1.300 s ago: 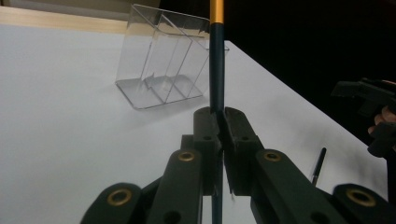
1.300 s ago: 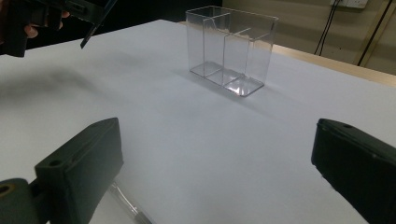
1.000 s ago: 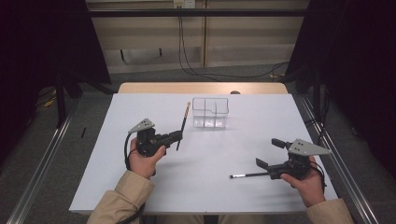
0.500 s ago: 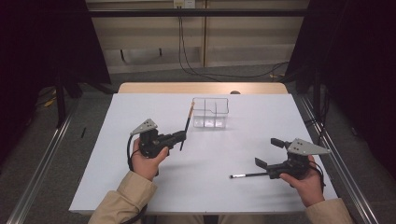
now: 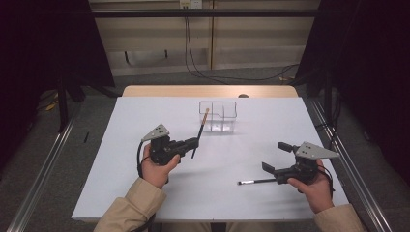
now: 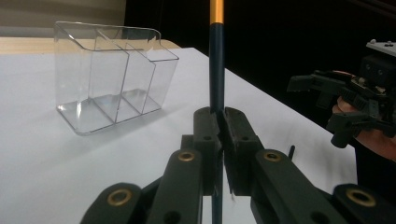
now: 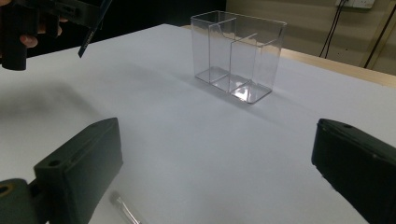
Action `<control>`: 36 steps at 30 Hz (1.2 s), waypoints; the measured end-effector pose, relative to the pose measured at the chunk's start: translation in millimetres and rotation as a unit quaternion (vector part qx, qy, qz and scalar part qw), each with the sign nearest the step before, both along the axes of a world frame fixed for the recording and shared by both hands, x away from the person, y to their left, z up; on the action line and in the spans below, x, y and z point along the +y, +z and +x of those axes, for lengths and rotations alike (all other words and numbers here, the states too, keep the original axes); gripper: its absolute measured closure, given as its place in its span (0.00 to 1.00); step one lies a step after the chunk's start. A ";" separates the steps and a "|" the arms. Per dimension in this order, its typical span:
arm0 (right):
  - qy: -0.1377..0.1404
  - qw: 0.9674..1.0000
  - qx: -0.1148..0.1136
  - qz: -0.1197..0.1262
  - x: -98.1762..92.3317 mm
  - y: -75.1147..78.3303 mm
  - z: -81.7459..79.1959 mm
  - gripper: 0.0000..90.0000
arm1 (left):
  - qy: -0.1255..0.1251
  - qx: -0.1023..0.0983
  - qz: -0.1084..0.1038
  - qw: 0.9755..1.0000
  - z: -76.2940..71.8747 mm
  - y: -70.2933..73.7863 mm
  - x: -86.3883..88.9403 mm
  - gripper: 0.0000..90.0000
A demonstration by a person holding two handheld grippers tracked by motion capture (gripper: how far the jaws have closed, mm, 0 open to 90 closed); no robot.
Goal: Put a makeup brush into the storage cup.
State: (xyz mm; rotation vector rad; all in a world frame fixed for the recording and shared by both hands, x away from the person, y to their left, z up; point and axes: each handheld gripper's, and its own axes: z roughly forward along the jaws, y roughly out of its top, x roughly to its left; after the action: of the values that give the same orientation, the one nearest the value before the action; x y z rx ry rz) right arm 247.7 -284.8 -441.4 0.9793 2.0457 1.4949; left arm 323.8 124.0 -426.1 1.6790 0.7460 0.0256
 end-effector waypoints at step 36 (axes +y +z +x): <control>0.025 0.999 0.018 0.021 34.8 12.5 21.9 0.00 | -0.032 -0.005 0.003 0.999 -5.8 -3.2 -14.4 0.94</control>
State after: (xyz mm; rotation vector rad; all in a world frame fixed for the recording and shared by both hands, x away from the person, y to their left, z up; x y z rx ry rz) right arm 269.6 -250.0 -428.9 0.9852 2.0868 1.5637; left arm 318.0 109.6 -429.3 1.7069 0.6850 -0.0072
